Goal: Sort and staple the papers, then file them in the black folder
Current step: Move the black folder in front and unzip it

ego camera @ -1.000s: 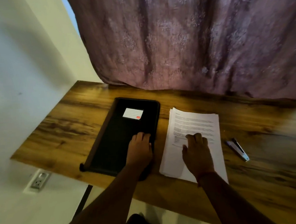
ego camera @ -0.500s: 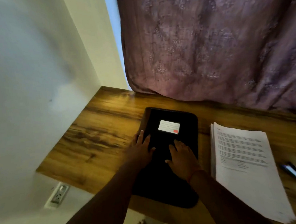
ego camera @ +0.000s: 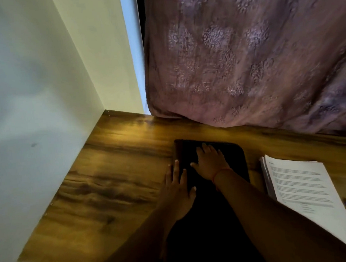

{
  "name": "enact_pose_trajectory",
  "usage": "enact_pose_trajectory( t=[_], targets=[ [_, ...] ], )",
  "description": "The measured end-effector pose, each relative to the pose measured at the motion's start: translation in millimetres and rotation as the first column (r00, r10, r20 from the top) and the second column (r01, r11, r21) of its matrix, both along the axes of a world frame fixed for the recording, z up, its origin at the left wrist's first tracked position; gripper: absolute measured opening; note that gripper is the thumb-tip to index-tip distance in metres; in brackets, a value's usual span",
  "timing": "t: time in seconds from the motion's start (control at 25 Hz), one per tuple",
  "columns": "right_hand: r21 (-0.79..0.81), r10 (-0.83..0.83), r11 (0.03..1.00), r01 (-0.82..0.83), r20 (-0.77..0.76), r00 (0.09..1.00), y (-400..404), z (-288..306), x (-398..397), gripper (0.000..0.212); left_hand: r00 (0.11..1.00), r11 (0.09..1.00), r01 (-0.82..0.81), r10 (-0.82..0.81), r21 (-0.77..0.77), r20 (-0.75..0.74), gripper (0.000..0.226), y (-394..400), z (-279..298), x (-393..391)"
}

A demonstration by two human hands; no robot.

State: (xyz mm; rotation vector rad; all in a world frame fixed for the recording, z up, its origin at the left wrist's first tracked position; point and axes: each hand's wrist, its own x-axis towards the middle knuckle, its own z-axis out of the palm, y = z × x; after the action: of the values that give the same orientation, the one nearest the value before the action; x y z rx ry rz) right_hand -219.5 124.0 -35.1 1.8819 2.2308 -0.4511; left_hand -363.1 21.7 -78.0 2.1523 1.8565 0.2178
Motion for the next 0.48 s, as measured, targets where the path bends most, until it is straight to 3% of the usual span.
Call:
enact_pose_trajectory(
  t=[0.12,0.28,0.48],
  targets=[
    [0.011,-0.003,1.0,0.003,-0.038,0.999,27.6,1.1,-15.5,0.07,0.999,1.0,0.007,-0.007,0.019,0.035,0.073,17.5,1.2,-3.3],
    [-0.102,-0.046,0.994,0.039,-0.069,0.997,70.3,3.9,-34.5,0.049,0.997,0.999,0.013,-0.015,0.029,0.075,0.075,33.0,-5.7,-8.8],
    [-0.165,-0.185,0.974,0.154,-0.194,0.963,107.6,-4.0,-66.8,0.053,0.998,0.998,0.012,-0.016,0.06,0.053,0.072,33.1,-11.0,-7.0]
  ],
)
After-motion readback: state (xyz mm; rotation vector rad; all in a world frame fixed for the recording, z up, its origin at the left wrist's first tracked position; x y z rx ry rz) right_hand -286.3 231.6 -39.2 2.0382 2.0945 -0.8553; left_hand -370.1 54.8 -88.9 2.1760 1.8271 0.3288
